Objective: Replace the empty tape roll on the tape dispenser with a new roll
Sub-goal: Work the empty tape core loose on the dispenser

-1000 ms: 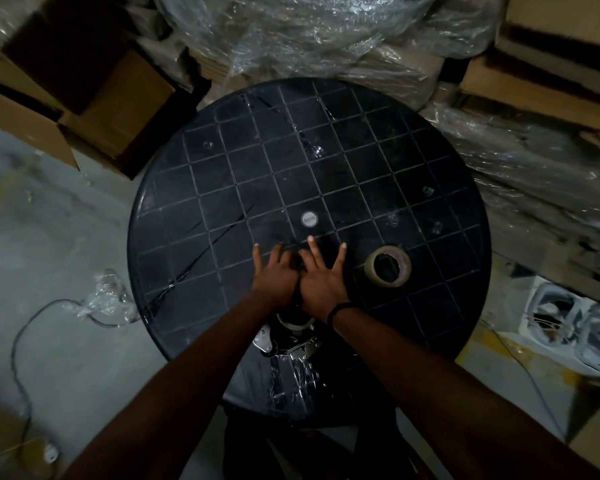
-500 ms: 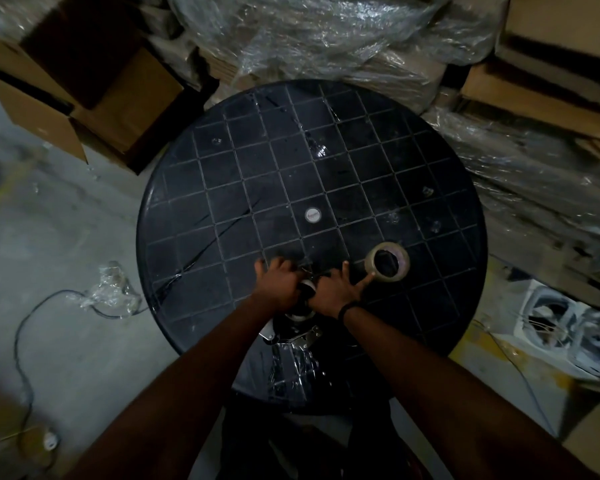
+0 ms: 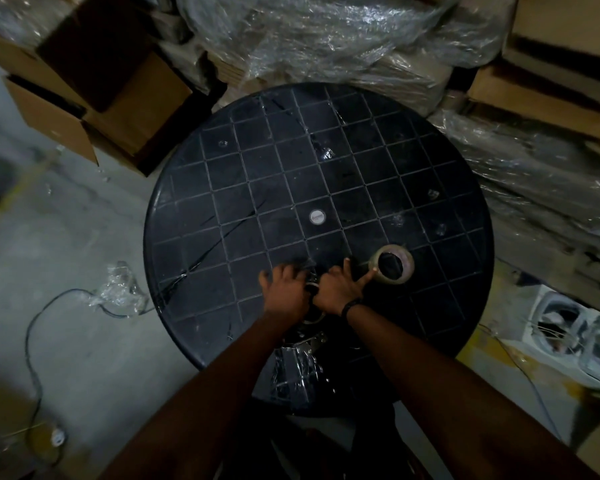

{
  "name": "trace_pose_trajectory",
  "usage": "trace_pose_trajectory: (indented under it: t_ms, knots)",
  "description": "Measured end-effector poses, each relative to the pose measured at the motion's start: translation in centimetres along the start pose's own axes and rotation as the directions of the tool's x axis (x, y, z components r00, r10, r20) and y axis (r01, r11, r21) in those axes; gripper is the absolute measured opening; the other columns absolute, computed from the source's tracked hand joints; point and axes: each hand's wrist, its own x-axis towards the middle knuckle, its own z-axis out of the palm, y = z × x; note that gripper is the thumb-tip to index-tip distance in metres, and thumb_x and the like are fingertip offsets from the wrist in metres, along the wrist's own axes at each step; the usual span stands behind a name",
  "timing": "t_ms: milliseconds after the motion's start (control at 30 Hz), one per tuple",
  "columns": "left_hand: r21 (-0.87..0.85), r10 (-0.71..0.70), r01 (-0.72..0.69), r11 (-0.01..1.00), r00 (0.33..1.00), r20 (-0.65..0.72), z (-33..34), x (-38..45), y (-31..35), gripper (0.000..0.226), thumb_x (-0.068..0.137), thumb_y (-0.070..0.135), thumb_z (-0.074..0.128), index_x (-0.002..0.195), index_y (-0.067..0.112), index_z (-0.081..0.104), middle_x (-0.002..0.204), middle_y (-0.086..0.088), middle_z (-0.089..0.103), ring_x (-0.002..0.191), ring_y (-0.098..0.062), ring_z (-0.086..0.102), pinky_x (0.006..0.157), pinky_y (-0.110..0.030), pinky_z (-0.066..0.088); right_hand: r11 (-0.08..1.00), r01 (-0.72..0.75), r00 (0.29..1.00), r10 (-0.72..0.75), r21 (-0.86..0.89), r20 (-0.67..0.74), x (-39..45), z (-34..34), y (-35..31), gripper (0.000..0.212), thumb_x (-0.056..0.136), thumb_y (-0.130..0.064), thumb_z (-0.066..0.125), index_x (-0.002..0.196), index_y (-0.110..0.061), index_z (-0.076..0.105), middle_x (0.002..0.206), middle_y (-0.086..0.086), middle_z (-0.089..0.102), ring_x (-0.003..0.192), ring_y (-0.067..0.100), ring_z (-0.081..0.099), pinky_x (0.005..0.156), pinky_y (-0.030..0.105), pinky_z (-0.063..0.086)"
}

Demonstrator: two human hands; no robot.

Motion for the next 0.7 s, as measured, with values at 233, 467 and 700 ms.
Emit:
trace_pose_trajectory:
  t_ms: [233, 467, 700]
  knots:
    - [0.192, 0.171, -0.167, 0.967, 0.985, -0.004, -1.1, 1.5, 1.1, 0.037, 0.091, 0.033, 0.061, 0.125, 0.022, 0.066, 0.143, -0.007, 0.049, 0.144, -0.027, 0.029, 0.118, -0.063, 0.005, 0.997, 0.004, 0.992, -0.014, -0.081, -0.123, -0.4, 1.3, -0.3, 0.036, 0.095, -0.024, 0.047, 0.126, -0.028, 0.064, 0.148, 0.008, 0.042, 0.154, 0.031, 0.007, 0.102, 0.086, -0.005]
    - [0.144, 0.108, -0.085, 0.986, 0.981, -0.163, -0.3, 0.9, 1.4, 0.031, 0.097, 0.026, 0.052, 0.124, 0.017, 0.063, 0.132, -0.005, 0.051, 0.134, -0.026, 0.038, 0.118, -0.056, 0.012, 0.991, 0.026, 0.962, -0.060, -0.128, -0.266, -1.3, 1.7, -0.2, 0.035, 0.097, -0.026, 0.043, 0.124, -0.018, 0.064, 0.141, 0.009, 0.044, 0.149, 0.029, 0.022, 0.112, 0.076, 0.004]
    - [-0.052, -0.098, 0.091, 0.994, 0.983, -0.154, 0.4, -0.5, -0.1, 0.050, 0.082, 0.036, 0.067, 0.126, 0.017, 0.054, 0.133, -0.008, 0.050, 0.133, -0.029, 0.039, 0.112, -0.057, 0.021, 0.993, 0.081, 0.968, -0.098, -0.080, -0.229, -0.8, 1.8, 1.3, 0.049, 0.090, -0.057, 0.043, 0.114, -0.024, 0.071, 0.141, 0.006, 0.048, 0.150, 0.030, 0.021, 0.102, 0.082, -0.013]
